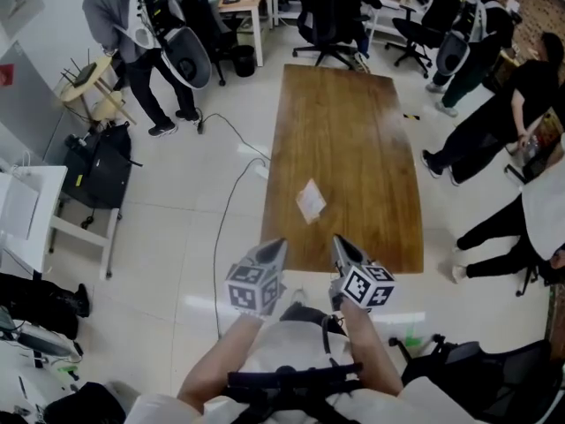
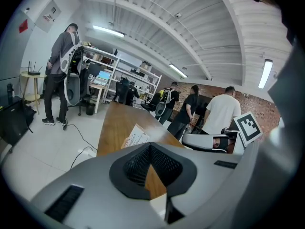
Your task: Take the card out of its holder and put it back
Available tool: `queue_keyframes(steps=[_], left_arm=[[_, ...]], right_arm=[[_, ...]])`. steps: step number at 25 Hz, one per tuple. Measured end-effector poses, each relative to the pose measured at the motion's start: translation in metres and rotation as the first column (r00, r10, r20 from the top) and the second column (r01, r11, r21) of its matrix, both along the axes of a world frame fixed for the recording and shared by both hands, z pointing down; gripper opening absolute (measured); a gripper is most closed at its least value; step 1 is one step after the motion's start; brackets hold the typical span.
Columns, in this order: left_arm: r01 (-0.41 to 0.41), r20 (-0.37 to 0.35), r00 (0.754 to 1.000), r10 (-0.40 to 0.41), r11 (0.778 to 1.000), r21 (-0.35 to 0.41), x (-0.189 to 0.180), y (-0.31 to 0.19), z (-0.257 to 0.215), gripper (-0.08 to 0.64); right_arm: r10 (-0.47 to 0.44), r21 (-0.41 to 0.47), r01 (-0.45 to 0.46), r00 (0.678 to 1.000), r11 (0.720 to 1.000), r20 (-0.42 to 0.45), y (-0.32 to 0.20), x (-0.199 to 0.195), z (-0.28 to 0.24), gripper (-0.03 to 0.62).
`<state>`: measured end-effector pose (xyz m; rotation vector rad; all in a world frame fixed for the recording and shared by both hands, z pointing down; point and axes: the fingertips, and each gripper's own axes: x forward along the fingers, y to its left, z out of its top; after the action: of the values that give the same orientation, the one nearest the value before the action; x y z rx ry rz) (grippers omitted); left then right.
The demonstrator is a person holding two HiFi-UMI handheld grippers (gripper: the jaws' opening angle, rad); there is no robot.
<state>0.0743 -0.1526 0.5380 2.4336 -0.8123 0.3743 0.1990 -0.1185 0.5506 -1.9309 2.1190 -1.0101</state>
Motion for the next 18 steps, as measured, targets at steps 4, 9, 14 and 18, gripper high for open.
queue_keyframes(steps=[4,9,14,18], left_arm=[[0.015,0.000,1.000,-0.015,1.000,-0.006,0.010,-0.011,0.005,-0.008],[0.035,0.007,0.999,-0.035,0.999,-0.005,0.024,-0.025,0.011,-0.008],[0.043,0.016,0.999,-0.043,0.999,-0.008,0.029,-0.037,0.021,-0.008],[0.029,0.015,0.999,-0.028,0.999,-0.021,0.032,-0.049,0.031,-0.008]], right_arm=[[-0.029,-0.027,0.027,0.997,0.999,-0.068,-0.022,0.012,0.010,0.159],[-0.093,-0.077,0.082,0.984,0.994,-0.151,-0.051,0.026,0.034,0.196],[-0.142,-0.103,0.125,0.973,0.987,-0.180,-0.077,0.029,0.054,0.196],[-0.165,-0.115,0.142,0.962,0.983,-0.218,-0.102,0.023,0.067,0.196]])
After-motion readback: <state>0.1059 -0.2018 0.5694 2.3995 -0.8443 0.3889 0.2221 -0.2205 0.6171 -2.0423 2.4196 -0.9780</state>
